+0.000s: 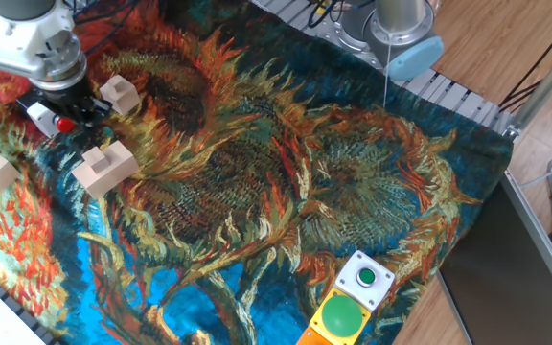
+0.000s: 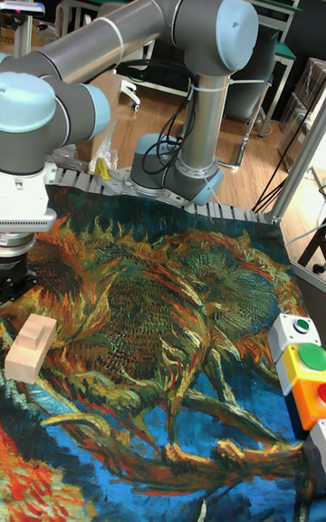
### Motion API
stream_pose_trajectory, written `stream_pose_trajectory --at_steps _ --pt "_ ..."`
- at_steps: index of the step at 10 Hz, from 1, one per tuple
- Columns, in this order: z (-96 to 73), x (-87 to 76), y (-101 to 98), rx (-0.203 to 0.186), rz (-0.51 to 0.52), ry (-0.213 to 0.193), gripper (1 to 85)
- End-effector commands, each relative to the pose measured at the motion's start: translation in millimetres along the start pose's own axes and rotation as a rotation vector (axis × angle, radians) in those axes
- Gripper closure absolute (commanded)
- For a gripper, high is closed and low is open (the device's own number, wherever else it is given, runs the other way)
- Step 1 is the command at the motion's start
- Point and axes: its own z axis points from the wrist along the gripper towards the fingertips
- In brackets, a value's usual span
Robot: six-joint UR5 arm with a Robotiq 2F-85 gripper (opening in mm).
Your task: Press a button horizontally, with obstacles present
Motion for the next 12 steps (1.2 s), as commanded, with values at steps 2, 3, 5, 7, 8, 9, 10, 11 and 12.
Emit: stream_pose_trajectory --at_steps 2,3,5,7,8,9,10,11,12 --pt "-3.4 -4.1 7.2 -0.031 0.027 -0.020 84.3" --pt "-3.5 -4.6 8.3 -0.036 0.030 -0.022 84.3" --pt "-16.0 5.9 14.1 -0.038 0.027 -0.023 84.3" --pt "-36.1 16.3 26.1 -0.029 0.018 -0.032 84.3" --pt "-40.4 15.9 32.2 -0.028 0.027 -0.033 84.3" --pt "-40.7 14.6 32.7 -0.024 0.035 -0.035 84.3" --pt "-40.8 11.9 31.9 -0.021 0.018 -0.045 84.3" --pt "-41.0 7.1 30.9 -0.017 0.009 -0.064 84.3" --pt "-41.3 3.4 29.5 -0.011 0.003 -0.078 84.3"
